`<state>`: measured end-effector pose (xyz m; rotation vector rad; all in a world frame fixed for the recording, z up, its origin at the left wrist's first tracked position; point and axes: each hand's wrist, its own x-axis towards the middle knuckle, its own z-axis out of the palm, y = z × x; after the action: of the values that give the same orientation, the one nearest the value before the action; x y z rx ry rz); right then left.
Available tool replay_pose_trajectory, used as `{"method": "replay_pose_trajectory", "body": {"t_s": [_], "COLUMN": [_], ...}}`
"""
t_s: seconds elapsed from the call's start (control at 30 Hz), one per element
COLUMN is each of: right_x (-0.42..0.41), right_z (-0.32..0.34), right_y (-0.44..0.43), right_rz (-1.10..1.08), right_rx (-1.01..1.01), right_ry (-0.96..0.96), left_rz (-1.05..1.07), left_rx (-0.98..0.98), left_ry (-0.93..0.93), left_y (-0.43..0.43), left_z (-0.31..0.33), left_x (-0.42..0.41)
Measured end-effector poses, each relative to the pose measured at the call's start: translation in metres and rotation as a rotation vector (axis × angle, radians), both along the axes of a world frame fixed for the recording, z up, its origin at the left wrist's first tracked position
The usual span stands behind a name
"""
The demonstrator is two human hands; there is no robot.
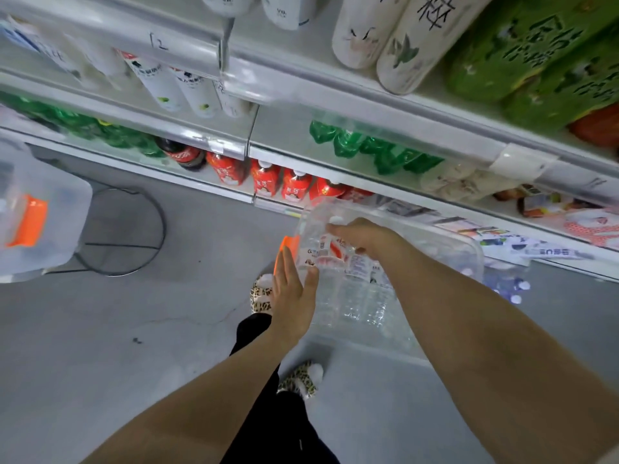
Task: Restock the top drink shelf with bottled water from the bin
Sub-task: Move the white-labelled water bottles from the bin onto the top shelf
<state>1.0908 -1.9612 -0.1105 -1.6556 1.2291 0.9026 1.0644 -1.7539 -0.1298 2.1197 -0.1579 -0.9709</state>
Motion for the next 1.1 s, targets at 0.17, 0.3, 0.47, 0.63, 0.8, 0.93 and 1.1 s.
{"method": "replay_pose_trajectory", "body": {"t_s": [0.17,0.3,0.47,0.63,0.8,0.93,1.1], "right_x": [-0.003,-0.003,-0.001,-0.004,0.005,0.005,-0.011], "right_z": [-0.011,-0.013,-0.014,-0.028,-0.025,-0.014,-0.002], "right_y": [0.003,0.003,0.003,0.015,0.014,0.011,0.008], "right_rz": [-0.072,-0.125,-0.230,-0.335,-0.338,-0.362,-0.362], "right_rx": [-0.038,-0.010,0.145,0.189,0.201,0.277,0.291], "right_ry": [-0.028,-0.087,-0.118,-0.089,-0.073,-0.078,-0.145], "left_rz": [-0.005,-0.024,-0.035,-0.038,-0.048,-0.053,-0.060], "left_rx": [0.033,0.044,0.045,0.053,0.066,0.060,0.071], "left_ry": [-0.032,-0.034,-0.044,-0.057,-0.060,-0.057,-0.071], "left_y": [-0.001,-0.001,-0.001,-0.001,-0.001,0.000,0.000], "left_z": [-0.002,-0.002,-0.003,-0.006,-0.008,-0.008,-0.005], "left_x": [0.000,0.000,-0.001,-0.001,-0.003,-0.002,-0.001]}}
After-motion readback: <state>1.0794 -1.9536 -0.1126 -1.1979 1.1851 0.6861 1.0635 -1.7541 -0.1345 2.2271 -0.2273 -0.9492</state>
